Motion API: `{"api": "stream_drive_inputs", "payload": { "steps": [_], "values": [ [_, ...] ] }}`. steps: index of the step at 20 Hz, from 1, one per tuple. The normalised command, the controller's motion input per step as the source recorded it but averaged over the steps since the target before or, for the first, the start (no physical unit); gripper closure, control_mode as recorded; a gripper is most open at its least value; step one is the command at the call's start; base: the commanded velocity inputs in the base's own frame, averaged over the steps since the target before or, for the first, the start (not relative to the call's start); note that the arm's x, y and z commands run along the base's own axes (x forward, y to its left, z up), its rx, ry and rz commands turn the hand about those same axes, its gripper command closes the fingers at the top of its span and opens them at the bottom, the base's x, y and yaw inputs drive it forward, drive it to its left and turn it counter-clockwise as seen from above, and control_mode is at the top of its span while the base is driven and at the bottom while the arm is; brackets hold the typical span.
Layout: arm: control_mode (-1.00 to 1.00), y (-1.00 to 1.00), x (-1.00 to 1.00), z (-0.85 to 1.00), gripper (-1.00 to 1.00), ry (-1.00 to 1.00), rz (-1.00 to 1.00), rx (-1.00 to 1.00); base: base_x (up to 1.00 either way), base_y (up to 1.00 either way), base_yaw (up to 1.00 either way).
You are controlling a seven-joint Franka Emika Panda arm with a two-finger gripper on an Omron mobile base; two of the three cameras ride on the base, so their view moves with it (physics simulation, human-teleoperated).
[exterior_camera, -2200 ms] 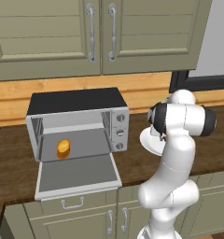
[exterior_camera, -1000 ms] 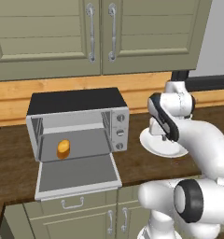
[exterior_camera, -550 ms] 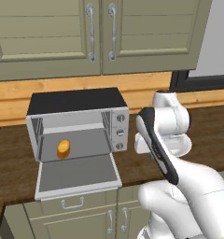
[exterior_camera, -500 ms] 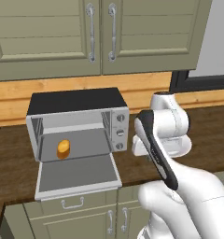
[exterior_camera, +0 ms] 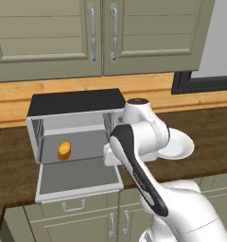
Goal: Pick up the kebab skewer and baguette bread, and place them inside the toaster oven. Close the toaster oven door and start by setting the timer.
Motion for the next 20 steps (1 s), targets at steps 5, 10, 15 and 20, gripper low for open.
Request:
{"api": "stream_drive_inputs", "payload": {
  "steps": [5,10,15,20],
  "values": [
    [-1.0,0.77,0.86,0.08,1.0,0.0,0.0,0.0,0.0,0.0,0.0],
    [-1.0,0.34,0.7,-0.08,1.0,0.0,0.0,0.0,0.0,0.0,0.0],
    [-1.0,0.0,0.37,-0.24,1.0,0.0,0.0,0.0,0.0,0.0,0.0],
    [-1.0,0.08,0.33,-0.18,1.0,0.0,0.0,0.0,0.0,0.0,0.0]
  ]
}}
